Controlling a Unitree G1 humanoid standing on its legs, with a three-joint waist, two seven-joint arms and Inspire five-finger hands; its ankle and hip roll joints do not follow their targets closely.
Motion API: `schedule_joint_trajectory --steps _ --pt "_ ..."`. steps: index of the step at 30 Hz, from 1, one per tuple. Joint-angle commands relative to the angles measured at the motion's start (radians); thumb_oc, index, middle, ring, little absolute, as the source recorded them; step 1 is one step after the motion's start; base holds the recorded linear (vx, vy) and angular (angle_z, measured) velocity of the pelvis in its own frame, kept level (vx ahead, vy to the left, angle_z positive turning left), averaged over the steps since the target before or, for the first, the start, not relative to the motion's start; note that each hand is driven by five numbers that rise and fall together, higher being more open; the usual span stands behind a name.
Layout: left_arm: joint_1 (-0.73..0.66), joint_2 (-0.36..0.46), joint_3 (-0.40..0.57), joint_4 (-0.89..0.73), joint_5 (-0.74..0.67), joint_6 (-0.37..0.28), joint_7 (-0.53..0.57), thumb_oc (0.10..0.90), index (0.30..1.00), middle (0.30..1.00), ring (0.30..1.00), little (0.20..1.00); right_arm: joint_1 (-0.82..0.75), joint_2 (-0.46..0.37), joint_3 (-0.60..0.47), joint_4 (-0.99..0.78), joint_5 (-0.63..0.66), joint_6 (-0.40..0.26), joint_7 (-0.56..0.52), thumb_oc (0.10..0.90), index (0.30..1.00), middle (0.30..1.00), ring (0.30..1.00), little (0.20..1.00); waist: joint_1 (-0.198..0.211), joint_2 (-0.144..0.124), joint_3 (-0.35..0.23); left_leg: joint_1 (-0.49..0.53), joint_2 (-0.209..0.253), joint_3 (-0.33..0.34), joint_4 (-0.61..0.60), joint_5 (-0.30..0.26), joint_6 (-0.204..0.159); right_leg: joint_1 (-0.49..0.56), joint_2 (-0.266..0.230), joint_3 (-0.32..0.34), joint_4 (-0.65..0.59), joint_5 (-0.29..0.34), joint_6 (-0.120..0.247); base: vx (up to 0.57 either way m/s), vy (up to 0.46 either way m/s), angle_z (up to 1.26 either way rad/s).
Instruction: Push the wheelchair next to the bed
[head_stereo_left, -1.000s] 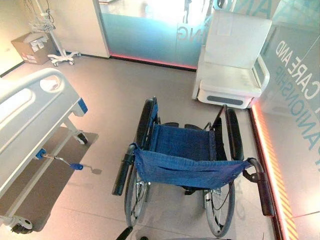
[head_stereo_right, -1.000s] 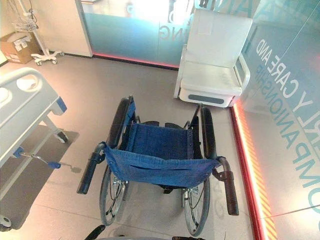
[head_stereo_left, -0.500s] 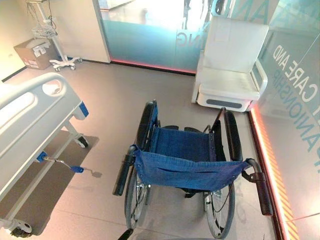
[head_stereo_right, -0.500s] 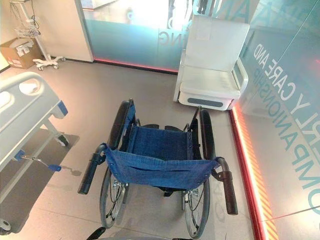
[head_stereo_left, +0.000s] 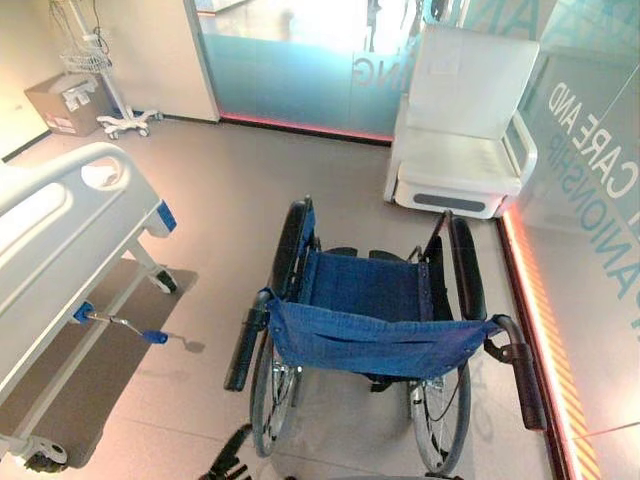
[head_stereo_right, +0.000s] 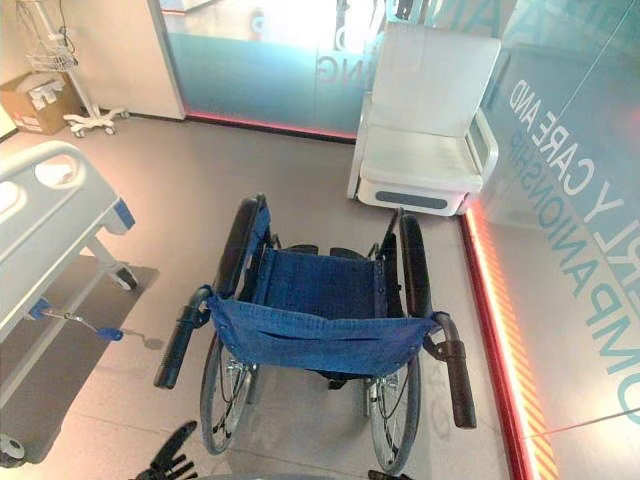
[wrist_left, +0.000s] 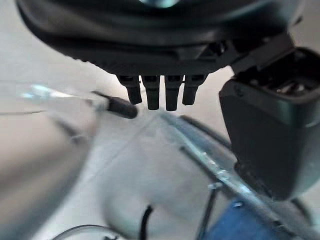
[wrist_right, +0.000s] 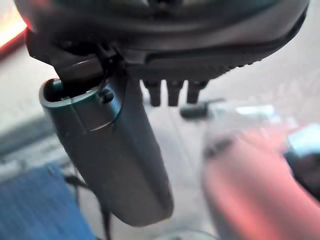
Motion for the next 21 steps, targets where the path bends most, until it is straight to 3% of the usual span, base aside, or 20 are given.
schedule_joint_trajectory --steps 1,2,8,11,12,14,15,18,21 --pt "-0.038 0.055 0.041 -0.011 -0.045 0.022 -0.055 0.8 0.9 0.9 0.9 0.9 -0.044 -0.129 -0.071 -0.039 0.071 -0.019 0.046 0.8 0.9 0.9 0.9 0.9 0.01 0.06 0.023 0.016 0.068 -0.02 0.011 -0.028 -0.059 -0.029 -0.039 -0.007 0.012 0.066 0.04 -0.01 -0.011 -0.05" --pt "-0.02 0.092 0.07 -0.065 -0.029 0.031 -0.109 0.8 0.9 0.9 0.9 0.9 -0.03 -0.171 -0.12 -0.102 0.072 -0.018 0.038 0.8 0.9 0.9 0.9 0.9 0.006 0.059 0.027 0.02 0.07 -0.015 0.011 -0.029 -0.059 -0.028 -0.038 -0.003 0.012 0.066 0.041 -0.01 -0.007 -0.04" --pt "0.045 0.219 0.195 -0.258 -0.081 0.037 -0.149 0.8 0.9 0.9 0.9 0.9 0.029 -0.301 -0.257 -0.34 0.088 -0.014 -0.027 0.8 0.9 0.9 0.9 0.9 -0.007 0.058 0.039 0.016 0.072 -0.002 0.011 -0.027 -0.061 -0.036 -0.036 0.007 0.011 0.065 0.04 -0.01 0.005 -0.03" --pt "0.084 0.261 0.265 -0.373 -0.121 0.044 -0.159 0.8 0.9 0.9 0.9 0.9 0.064 -0.347 -0.327 -0.448 0.083 -0.043 -0.048 0.8 0.9 0.9 0.9 0.9 -0.01 0.057 0.042 0.014 0.072 -0.001 0.011 -0.026 -0.063 -0.037 -0.035 0.007 0.01 0.063 0.039 -0.01 0.005 -0.04" --pt "0.103 0.288 0.296 -0.426 -0.099 0.015 -0.153 0.8 0.9 0.9 0.9 0.9 0.077 -0.371 -0.363 -0.493 0.084 -0.071 -0.072 0.8 0.9 0.9 0.9 0.9 -0.011 0.057 0.041 0.014 0.072 -0.001 0.011 -0.026 -0.064 -0.036 -0.036 0.007 0.009 0.062 0.038 0.0 0.0 0.0" --pt "0.105 0.299 0.305 -0.442 -0.1 0.006 -0.147 0.8 0.9 0.9 0.9 0.9 0.076 -0.378 -0.373 -0.51 0.089 -0.062 -0.084 0.8 0.9 0.9 0.9 0.9 -0.011 0.057 0.04 0.013 0.073 -0.002 0.011 -0.026 -0.065 -0.037 -0.035 0.007 0.009 0.061 0.038 0.0 0.0 0.0" --pt "0.102 0.334 0.338 -0.499 -0.14 -0.026 -0.137 0.8 0.9 0.9 0.9 0.9 0.065 -0.403 -0.409 -0.557 0.092 -0.076 -0.129 0.8 0.9 0.9 0.9 0.9 -0.011 0.059 0.039 0.01 0.072 -0.005 0.011 -0.025 -0.068 -0.036 -0.034 0.007 0.008 0.056 0.037 0.0 0.0 0.0" --pt "0.095 0.357 0.357 -0.61 -0.151 -0.04 -0.109 0.8 0.9 0.9 0.9 0.9 0.059 -0.412 -0.435 -0.651 0.081 -0.08 -0.187 0.8 0.9 0.9 0.9 0.9 -0.011 0.061 0.035 0.007 0.074 -0.005 0.011 -0.023 -0.07 -0.036 -0.033 0.008 0.007 0.052 0.035 0.0 0.0 0.0" --pt "0.11 0.386 0.387 -0.802 -0.156 0.013 -0.065 0.8 0.9 0.9 0.9 0.9 0.057 -0.41 -0.479 -0.827 0.065 -0.105 -0.33 0.8 0.9 0.9 0.9 0.9 -0.011 0.067 0.031 -0.001 0.078 -0.01 0.011 -0.018 -0.073 -0.041 -0.031 0.011 0.004 0.05 0.031 0.0 0.0 0.0"
